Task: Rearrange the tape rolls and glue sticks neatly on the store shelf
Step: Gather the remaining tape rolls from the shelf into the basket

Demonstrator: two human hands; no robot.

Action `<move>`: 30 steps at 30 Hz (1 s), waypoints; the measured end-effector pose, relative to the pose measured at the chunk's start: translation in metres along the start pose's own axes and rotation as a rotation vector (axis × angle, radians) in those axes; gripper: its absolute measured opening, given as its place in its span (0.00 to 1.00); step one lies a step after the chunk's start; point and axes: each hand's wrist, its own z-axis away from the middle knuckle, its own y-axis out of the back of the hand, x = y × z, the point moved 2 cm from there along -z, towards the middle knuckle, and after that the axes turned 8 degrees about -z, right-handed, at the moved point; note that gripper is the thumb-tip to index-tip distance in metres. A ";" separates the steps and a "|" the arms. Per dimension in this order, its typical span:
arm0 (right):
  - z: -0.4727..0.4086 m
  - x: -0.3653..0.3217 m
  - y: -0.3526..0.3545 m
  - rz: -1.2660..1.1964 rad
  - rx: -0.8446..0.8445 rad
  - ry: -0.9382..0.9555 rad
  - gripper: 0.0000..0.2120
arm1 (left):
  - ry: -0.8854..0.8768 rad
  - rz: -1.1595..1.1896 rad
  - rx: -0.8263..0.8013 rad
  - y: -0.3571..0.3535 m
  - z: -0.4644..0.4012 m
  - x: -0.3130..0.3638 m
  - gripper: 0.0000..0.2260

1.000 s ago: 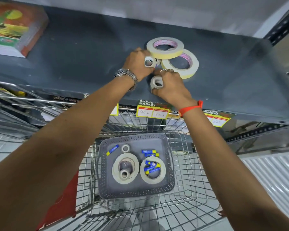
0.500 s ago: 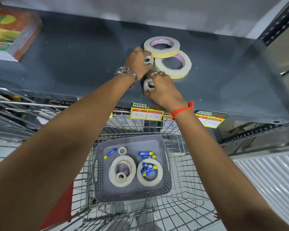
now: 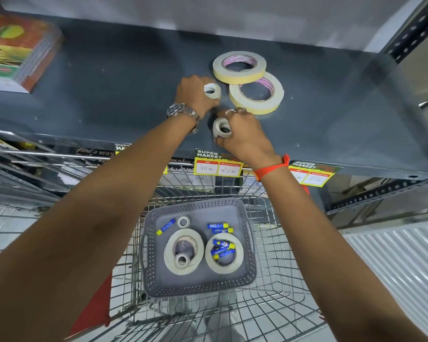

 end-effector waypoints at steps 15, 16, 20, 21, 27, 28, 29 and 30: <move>0.117 0.024 -0.102 -0.218 -0.070 0.022 0.27 | 0.024 0.373 0.214 -0.055 0.237 -0.077 0.20; 0.123 0.034 -0.120 -0.186 -0.134 0.007 0.27 | 0.084 0.336 0.110 -0.075 0.251 -0.085 0.21; 0.146 0.073 -0.186 -0.090 -0.410 -0.160 0.24 | 0.223 0.189 -0.386 -0.142 0.298 -0.098 0.25; 0.152 0.080 -0.201 -0.062 -0.481 -0.188 0.23 | 0.219 0.156 -0.495 -0.155 0.307 -0.099 0.26; 0.184 0.102 -0.248 0.062 -0.719 -0.199 0.21 | -0.017 -0.021 -0.837 -0.202 0.349 -0.096 0.26; 0.186 0.104 -0.250 0.058 -0.719 -0.216 0.23 | -0.041 -0.040 -0.810 -0.204 0.351 -0.096 0.26; 0.188 0.108 -0.253 0.046 -0.711 -0.221 0.25 | -0.056 -0.056 -0.774 -0.205 0.352 -0.097 0.26; 0.189 0.109 -0.254 0.033 -0.702 -0.228 0.26 | -0.063 -0.062 -0.739 -0.206 0.353 -0.099 0.26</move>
